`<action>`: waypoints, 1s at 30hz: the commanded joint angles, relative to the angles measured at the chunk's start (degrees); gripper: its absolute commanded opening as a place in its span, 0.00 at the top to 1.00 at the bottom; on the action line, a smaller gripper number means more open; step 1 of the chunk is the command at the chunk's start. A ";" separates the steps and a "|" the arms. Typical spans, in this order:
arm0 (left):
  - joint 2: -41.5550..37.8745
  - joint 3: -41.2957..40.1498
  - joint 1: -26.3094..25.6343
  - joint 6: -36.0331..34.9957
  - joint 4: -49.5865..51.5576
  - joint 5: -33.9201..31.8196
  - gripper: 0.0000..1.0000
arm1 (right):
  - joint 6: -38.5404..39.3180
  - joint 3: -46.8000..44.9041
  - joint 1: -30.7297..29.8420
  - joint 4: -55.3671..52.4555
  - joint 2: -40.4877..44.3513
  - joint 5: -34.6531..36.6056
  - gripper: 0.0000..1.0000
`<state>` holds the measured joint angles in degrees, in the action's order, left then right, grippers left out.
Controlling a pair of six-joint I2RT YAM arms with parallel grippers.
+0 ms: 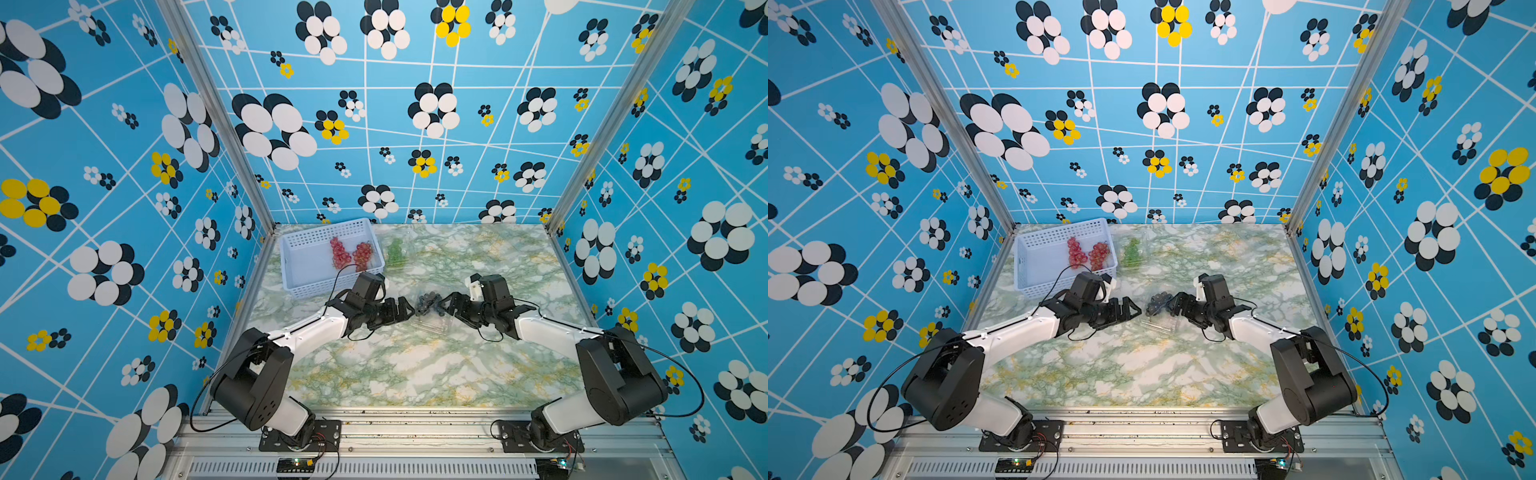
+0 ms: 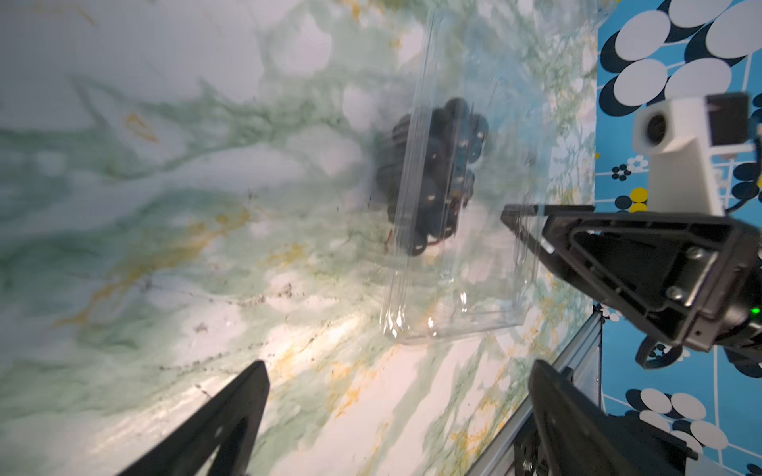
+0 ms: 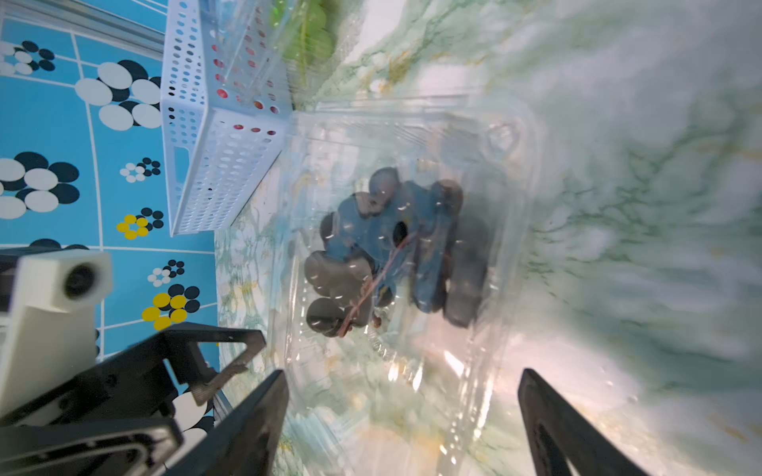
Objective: Pack grapes into containers
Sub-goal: Move the packing box to the center of the board.
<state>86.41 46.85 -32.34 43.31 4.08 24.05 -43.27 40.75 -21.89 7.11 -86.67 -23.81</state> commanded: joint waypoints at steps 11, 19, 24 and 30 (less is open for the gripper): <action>13.24 6.41 -6.53 9.16 -15.86 4.13 0.00 | -3.09 2.30 -0.35 2.26 -5.97 3.25 0.36; 18.07 11.75 -7.57 8.72 -15.76 4.33 0.00 | -4.48 7.13 -0.19 -0.01 -10.65 8.03 0.46; 21.09 14.70 -7.05 7.30 -15.55 3.37 0.00 | -5.37 12.30 1.47 -0.25 -14.92 9.27 0.45; 26.08 20.09 -4.87 6.53 -15.15 4.16 0.00 | -3.75 20.57 5.44 -4.99 -19.34 10.98 0.45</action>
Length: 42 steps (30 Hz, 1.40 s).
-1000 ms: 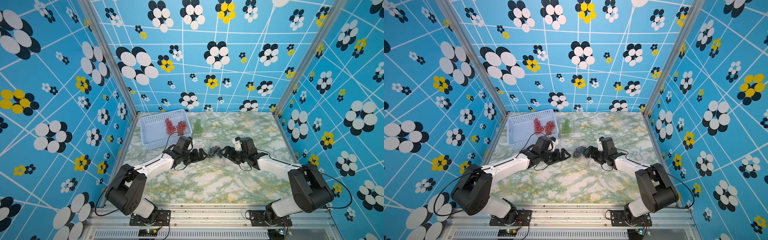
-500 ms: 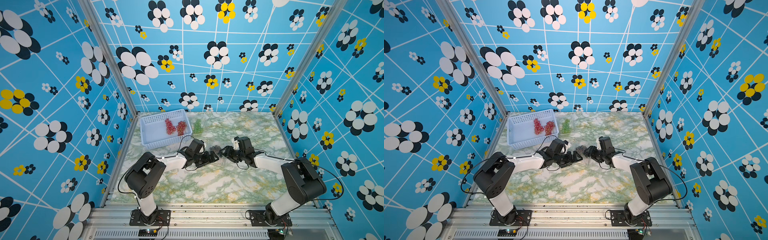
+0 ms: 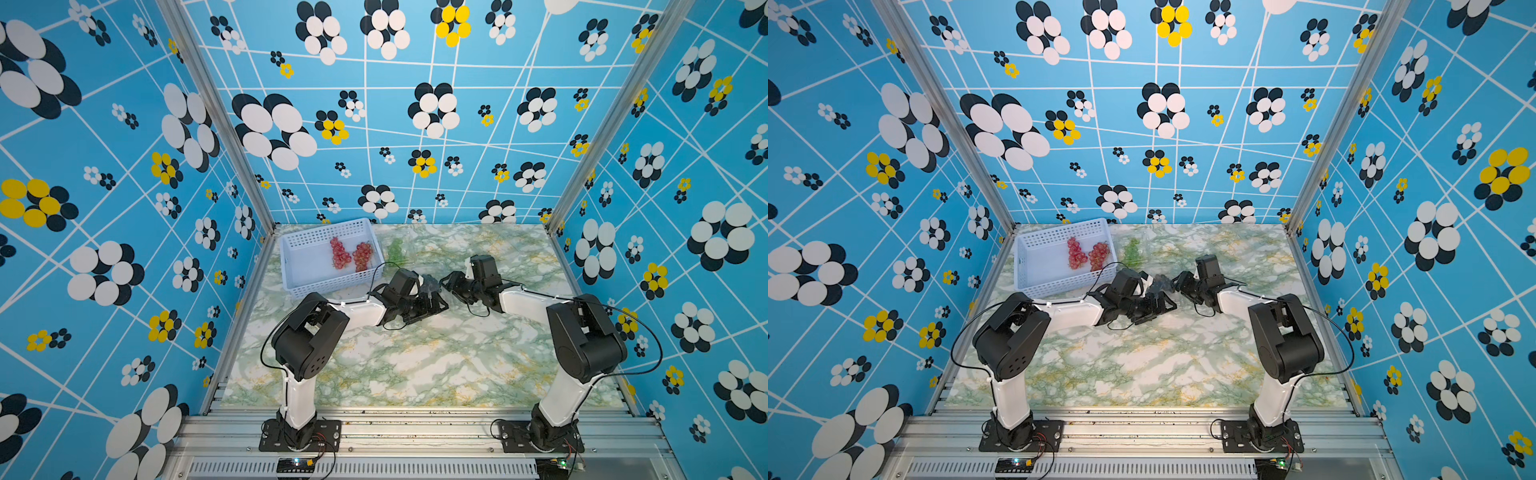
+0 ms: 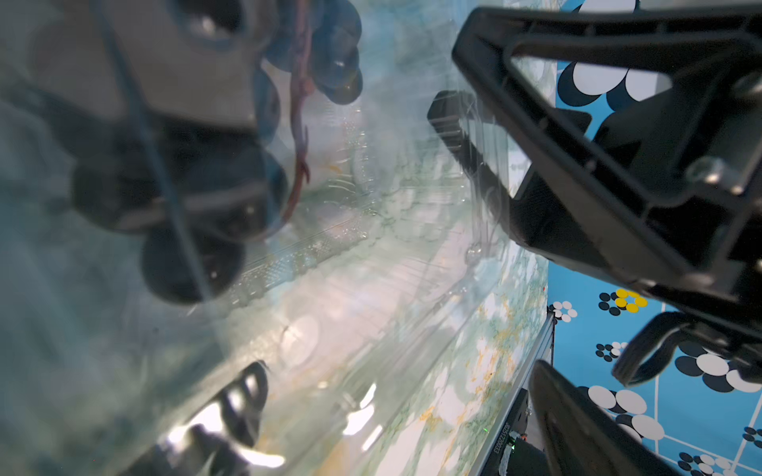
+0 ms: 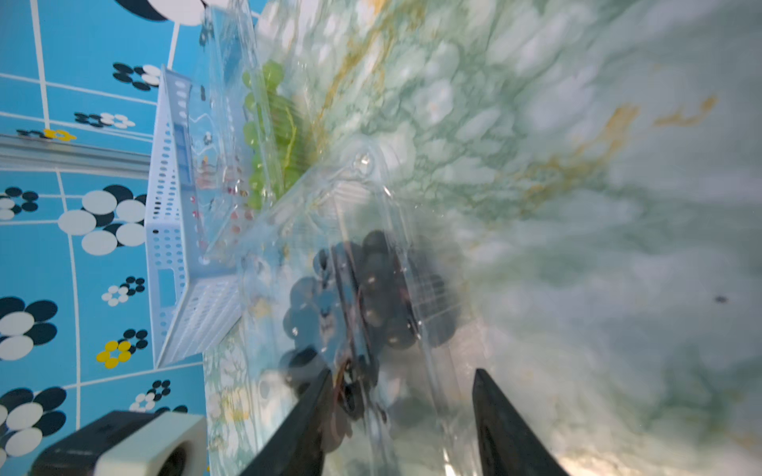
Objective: Pack grapes into containers
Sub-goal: Move the packing box to the center of the board.
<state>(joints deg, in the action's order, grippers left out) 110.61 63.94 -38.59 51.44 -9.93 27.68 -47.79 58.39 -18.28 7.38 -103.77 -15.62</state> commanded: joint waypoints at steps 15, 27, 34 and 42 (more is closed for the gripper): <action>9.94 16.10 4.78 -3.14 1.99 2.45 0.00 | 5.33 11.43 5.61 -11.81 -5.57 3.90 0.42; 11.19 16.91 3.94 -1.51 -0.11 2.20 0.00 | 9.42 11.94 9.31 -22.33 4.66 12.08 0.22; 3.09 8.81 5.12 -7.55 3.22 -0.37 0.00 | 7.50 16.82 17.27 -33.06 4.72 20.33 0.10; -8.35 2.30 6.67 -15.98 10.86 -5.57 0.01 | 8.83 26.05 20.47 -34.71 -5.38 20.65 0.09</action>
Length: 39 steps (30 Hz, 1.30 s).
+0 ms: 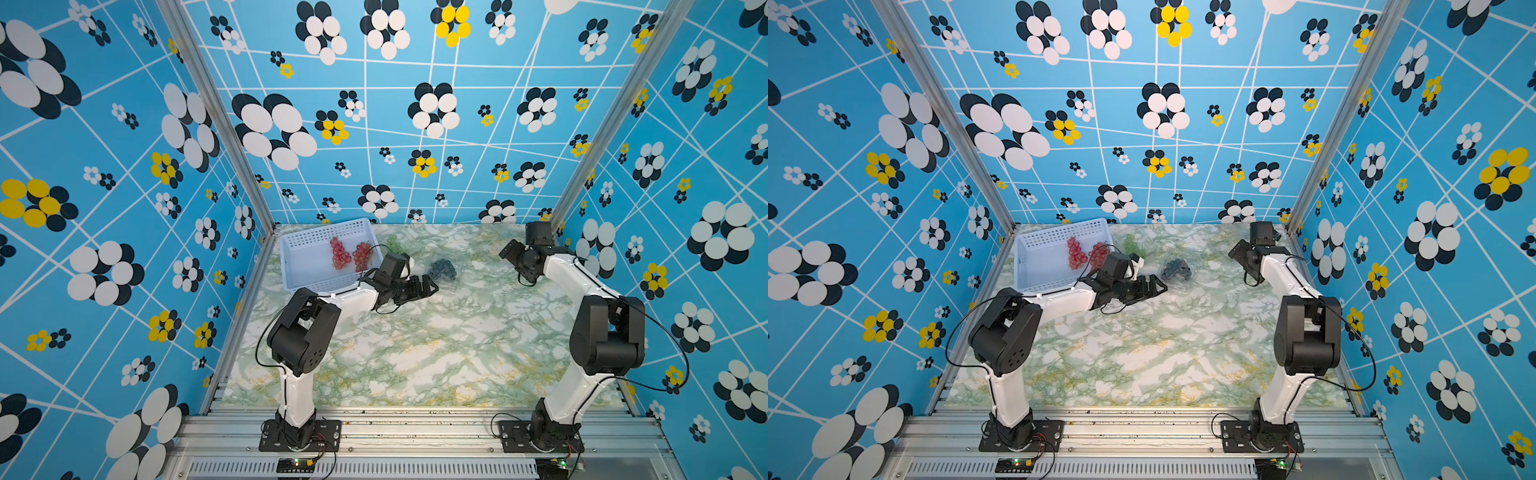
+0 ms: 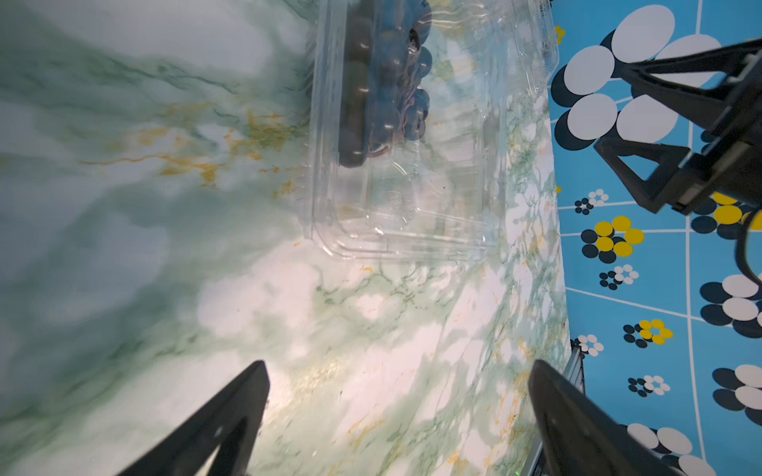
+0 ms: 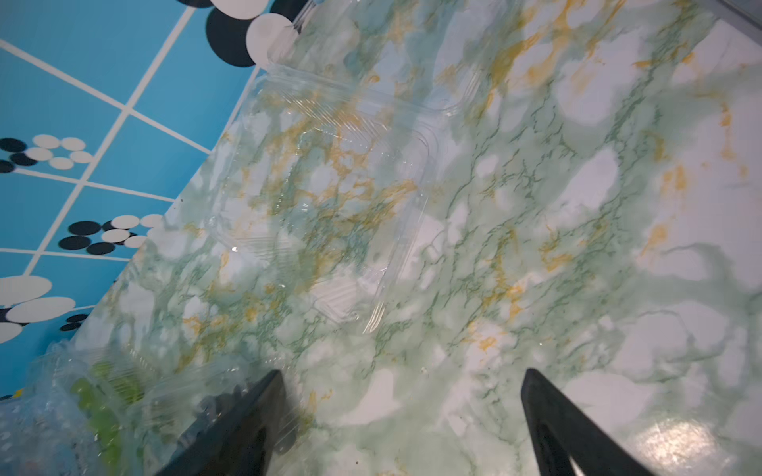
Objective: Pack grapes into containers
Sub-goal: Move the packing box to the center of the board, then pick up the packing box from the center of the board.
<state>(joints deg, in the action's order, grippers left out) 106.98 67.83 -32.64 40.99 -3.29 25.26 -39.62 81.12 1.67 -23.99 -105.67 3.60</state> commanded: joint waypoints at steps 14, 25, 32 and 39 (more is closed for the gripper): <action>-21.55 -6.14 6.25 -12.03 13.80 -7.90 0.01 | 2.55 22.79 1.32 -11.03 -21.61 1.32 0.29; -27.45 -8.90 7.80 -11.03 17.38 -8.76 0.01 | 4.81 22.58 1.45 -12.44 -23.08 0.70 0.54; -32.10 -11.34 8.87 -9.76 18.96 -9.96 0.00 | 5.15 18.29 1.40 -11.45 -20.73 0.41 0.76; -35.20 -14.06 9.61 -8.72 19.32 -8.78 0.00 | 4.91 14.15 1.41 -10.50 -15.82 0.89 0.97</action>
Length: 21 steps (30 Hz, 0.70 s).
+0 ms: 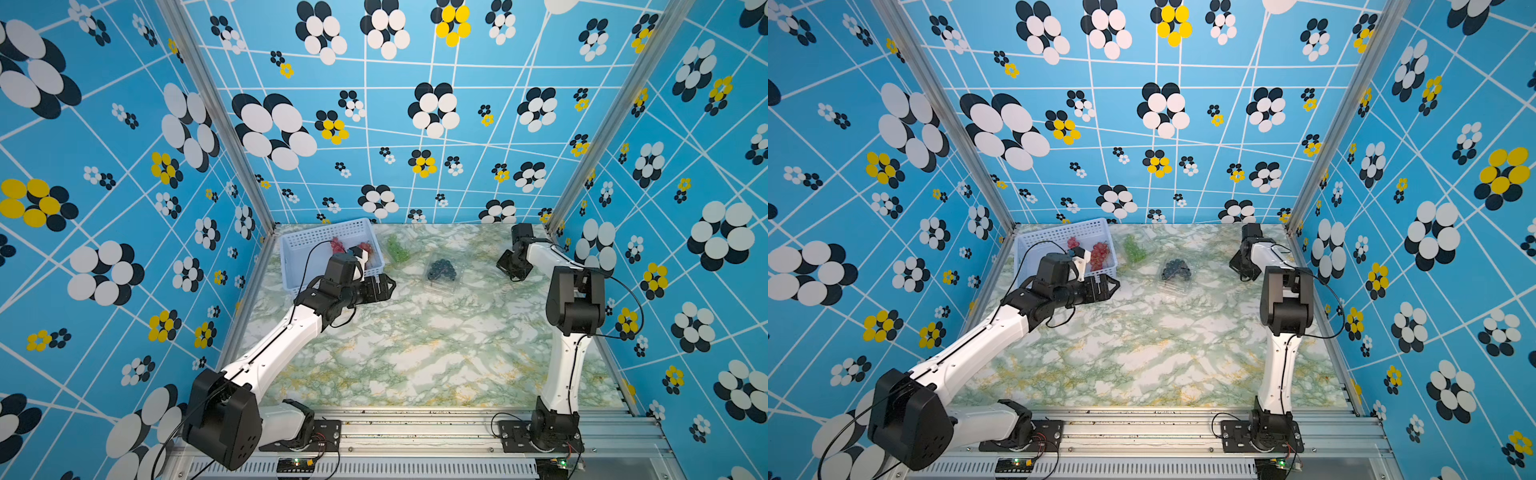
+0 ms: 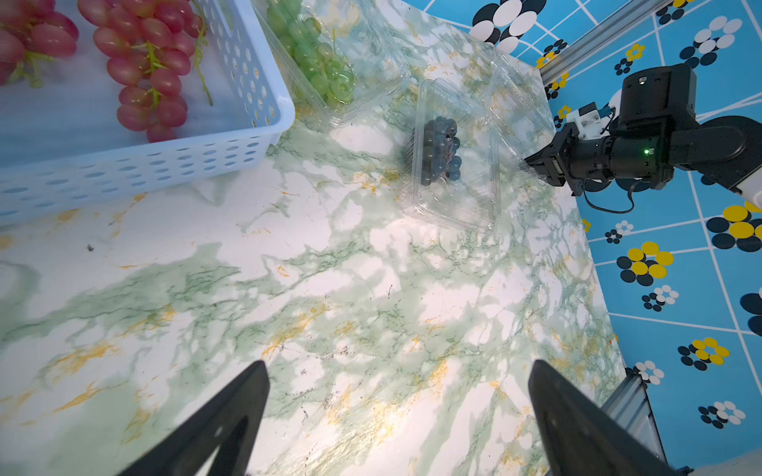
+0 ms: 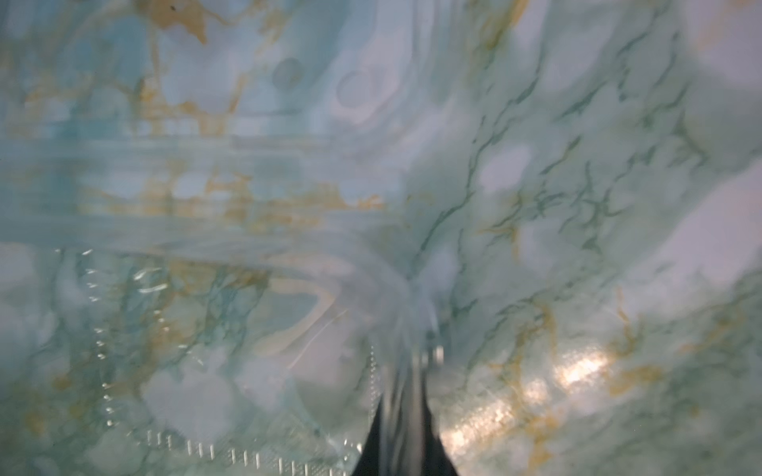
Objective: Pack grapes into containers
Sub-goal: Pick up the packing box from the center of the board.
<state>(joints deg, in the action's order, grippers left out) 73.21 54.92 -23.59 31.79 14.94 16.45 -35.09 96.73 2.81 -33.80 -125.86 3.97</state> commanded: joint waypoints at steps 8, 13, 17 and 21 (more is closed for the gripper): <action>-4.57 -3.38 4.23 1.55 0.50 2.66 0.01 | 0.00 -4.24 -0.06 -0.26 12.36 -0.89 1.00; -5.46 -4.09 8.31 3.75 -0.55 6.71 0.00 | 1.95 -4.27 -2.16 -0.46 16.92 -1.56 1.00; -7.62 -4.07 10.63 4.08 0.22 7.78 0.01 | 6.04 -3.44 -6.83 1.35 20.71 -3.54 1.00; -9.16 -4.02 12.91 4.34 2.23 8.90 0.00 | 11.79 -0.76 -14.07 1.93 22.49 -9.66 1.00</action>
<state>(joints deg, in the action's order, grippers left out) 65.67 51.27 -12.05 35.57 15.46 23.11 -28.95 93.41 -6.74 -32.64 -105.30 0.10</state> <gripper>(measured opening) 0.995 0.052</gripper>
